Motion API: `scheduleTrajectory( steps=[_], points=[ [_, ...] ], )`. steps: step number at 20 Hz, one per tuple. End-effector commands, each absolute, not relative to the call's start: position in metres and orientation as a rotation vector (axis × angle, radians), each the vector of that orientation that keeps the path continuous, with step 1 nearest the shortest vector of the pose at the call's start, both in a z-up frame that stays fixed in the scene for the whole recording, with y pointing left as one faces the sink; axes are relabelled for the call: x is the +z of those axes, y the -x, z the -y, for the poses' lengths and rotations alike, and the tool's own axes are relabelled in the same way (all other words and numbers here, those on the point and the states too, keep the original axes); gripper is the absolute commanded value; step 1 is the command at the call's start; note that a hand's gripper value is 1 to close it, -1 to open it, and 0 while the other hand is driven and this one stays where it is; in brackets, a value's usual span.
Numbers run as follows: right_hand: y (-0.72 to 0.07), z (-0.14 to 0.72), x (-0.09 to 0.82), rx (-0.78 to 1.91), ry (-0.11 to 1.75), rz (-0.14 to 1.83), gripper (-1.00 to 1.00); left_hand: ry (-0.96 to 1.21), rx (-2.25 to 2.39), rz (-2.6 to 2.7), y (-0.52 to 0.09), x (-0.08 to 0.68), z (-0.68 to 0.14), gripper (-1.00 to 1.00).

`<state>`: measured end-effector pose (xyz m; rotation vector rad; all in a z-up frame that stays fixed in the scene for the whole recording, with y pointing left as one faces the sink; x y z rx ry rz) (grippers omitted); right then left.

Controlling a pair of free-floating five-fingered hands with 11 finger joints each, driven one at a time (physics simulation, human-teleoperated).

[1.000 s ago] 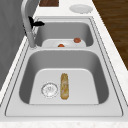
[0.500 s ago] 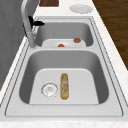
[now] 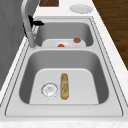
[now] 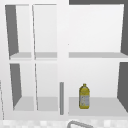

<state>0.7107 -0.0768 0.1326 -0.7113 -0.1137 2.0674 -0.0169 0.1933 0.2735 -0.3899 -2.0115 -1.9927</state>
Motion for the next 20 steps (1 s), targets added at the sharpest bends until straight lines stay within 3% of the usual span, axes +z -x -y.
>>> scheduleTrajectory(
  steps=[1, 20],
  points=[
    [-0.711, 0.076, 0.139, 2.071, 0.683, 0.118, -1.00, 0.390, -1.993, 2.012, 0.017, 0.274, -0.193, 0.00],
    [-0.709, 0.065, 0.192, 1.966, 0.594, 0.232, -1.00, 0.390, -1.993, 2.012, 0.017, 0.274, -0.193, 0.00]
  ],
)
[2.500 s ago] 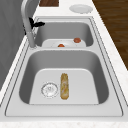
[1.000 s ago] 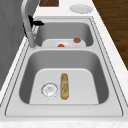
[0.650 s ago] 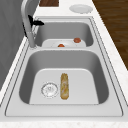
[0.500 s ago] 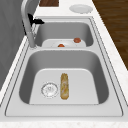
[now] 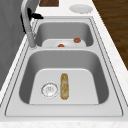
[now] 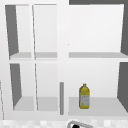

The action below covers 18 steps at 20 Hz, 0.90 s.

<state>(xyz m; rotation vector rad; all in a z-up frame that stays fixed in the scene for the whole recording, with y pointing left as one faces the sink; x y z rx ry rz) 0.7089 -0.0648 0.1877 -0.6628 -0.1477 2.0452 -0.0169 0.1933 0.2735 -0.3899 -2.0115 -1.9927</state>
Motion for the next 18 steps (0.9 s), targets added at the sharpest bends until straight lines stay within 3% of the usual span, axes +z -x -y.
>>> scheduleTrajectory(
  steps=[1, 18],
  points=[
    [-0.709, 0.065, 0.188, 1.977, 0.572, 0.249, -1.00, 0.390, -1.993, 2.012, 0.017, 0.274, -0.193, 0.00],
    [-0.721, 0.080, 0.159, 1.910, 0.481, 0.545, -1.00, 0.390, -1.993, 2.012, 0.017, 0.274, -0.193, 0.00]
  ],
)
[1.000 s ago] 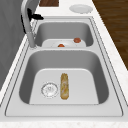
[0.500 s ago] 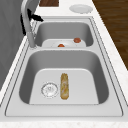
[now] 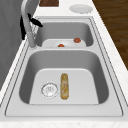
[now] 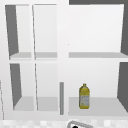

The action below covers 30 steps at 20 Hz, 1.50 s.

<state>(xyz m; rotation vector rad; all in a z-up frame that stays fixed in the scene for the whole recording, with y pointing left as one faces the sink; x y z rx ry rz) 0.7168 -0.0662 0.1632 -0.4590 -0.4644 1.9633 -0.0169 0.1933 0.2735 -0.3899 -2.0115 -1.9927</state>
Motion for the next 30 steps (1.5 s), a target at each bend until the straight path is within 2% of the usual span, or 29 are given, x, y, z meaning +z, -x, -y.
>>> scheduleTrajectory(
  steps=[1, 8, 12, 24, 25, 30],
  points=[
    [-0.720, 0.085, 0.158, 1.907, 0.490, 0.564, -1.00, 0.390, -1.993, 2.012, 0.017, 0.274, -0.193, 0.00],
    [-0.712, 0.118, 0.160, 1.895, 0.396, 0.690, -1.00, 0.390, -1.993, 2.012, 0.017, 0.274, -0.193, 0.00],
    [-0.713, 0.111, 0.153, 1.933, 0.358, 0.612, -1.00, 0.390, -1.993, 2.012, 0.017, 0.274, -0.193, 0.00],
    [-0.731, 0.119, 0.131, 1.907, 0.285, 0.540, -1.00, 0.390, -1.993, 2.012, 0.017, 0.274, -0.193, 0.00],
    [-0.731, 0.117, 0.132, 1.903, 0.286, 0.539, 1.00, 0.390, -1.993, 2.012, 0.017, 0.274, -0.193, 0.00],
    [-0.728, 0.114, 0.134, 1.925, 0.308, 0.599, 1.00, 0.390, -1.993, 2.012, 0.017, 0.274, -0.193, 0.00]
  ],
)
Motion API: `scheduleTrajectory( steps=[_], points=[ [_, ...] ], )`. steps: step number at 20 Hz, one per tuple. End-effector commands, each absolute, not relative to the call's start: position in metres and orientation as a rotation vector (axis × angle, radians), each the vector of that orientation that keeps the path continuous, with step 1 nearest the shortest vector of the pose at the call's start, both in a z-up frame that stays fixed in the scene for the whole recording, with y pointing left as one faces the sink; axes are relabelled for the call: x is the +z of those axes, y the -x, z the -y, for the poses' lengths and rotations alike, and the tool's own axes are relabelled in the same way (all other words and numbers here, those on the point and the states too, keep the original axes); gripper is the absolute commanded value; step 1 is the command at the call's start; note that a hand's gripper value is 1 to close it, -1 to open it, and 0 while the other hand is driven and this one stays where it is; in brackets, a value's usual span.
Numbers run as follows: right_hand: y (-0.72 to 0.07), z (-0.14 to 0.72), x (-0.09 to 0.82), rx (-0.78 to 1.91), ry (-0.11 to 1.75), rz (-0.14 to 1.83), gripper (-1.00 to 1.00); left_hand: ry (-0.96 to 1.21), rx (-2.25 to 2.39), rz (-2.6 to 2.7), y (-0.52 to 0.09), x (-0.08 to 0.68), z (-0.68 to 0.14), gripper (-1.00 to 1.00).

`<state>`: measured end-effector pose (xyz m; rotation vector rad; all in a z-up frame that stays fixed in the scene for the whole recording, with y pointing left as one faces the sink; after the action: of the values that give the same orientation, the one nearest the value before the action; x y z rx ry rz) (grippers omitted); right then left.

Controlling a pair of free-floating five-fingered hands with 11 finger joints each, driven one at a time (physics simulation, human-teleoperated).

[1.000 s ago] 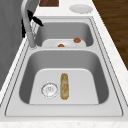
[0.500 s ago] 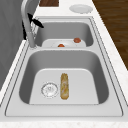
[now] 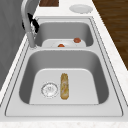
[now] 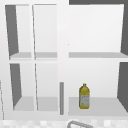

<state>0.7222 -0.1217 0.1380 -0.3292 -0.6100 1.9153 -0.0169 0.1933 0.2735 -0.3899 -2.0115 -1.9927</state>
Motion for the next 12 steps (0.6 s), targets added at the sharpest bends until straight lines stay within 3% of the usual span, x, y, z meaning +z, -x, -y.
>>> scheduleTrajectory(
  steps=[1, 12],
  points=[
    [-0.727, 0.115, 0.134, 1.916, 0.300, 0.589, 1.00, 0.390, -1.993, 2.012, 0.017, 0.274, -0.193, 0.00],
    [-0.722, 0.110, 0.148, 1.786, 0.327, 0.573, 1.00, 0.390, -1.993, 2.012, 0.017, 0.274, -0.193, 0.00]
  ],
)
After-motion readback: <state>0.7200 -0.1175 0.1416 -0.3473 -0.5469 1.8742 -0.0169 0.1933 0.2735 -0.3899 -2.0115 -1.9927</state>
